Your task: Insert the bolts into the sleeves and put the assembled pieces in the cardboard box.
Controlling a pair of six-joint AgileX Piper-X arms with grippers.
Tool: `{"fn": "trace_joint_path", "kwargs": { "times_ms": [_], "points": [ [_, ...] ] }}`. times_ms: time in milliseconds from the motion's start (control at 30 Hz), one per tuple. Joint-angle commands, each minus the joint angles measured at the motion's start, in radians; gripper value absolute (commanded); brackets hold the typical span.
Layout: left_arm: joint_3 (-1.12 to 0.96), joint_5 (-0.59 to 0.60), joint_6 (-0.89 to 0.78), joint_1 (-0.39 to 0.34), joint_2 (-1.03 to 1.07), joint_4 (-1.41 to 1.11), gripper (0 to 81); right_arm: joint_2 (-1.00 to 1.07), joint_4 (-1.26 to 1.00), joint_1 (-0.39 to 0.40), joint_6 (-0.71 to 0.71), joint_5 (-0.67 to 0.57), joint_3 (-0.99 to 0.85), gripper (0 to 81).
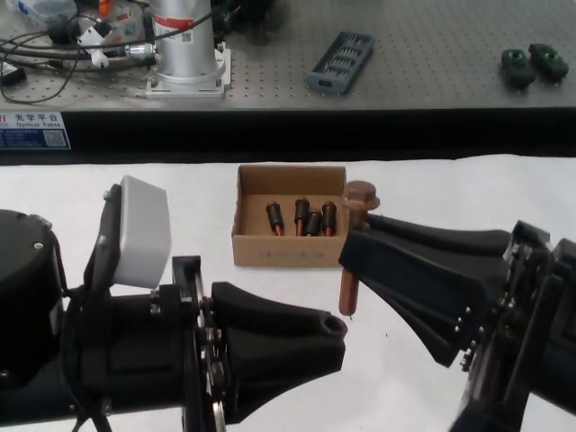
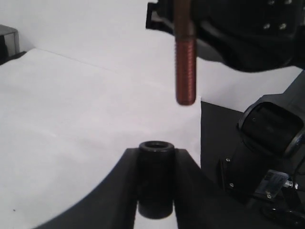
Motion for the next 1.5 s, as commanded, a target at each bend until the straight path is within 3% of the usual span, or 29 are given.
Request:
{"fn": "trace_joint_path", "kwargs": {
  "times_ms": [0,600,900,1467],
  "points": [
    [-0.002,0.028,-0.004,0.005,-0.009,-0.046,0.6,-0.001,-0.062,0.002,0.032,0.034,0.014,3.6],
    [-0.002,0.032,-0.007,0.005,-0.009,-0.046,0.6,0.169,-0.329,0.004,0.040,0.048,0.043,3.6],
    [-0.002,0.008,0.001,0.005,-0.009,-0.046,0.6,0.169,-0.322,0.007,0.040,-0.008,0.043,3.6],
    [-0.002,-0.019,0.001,0.005,-0.009,-0.046,0.6,0.117,-0.222,0.004,-0.028,0.010,0.043,3.6]
  ]
}}
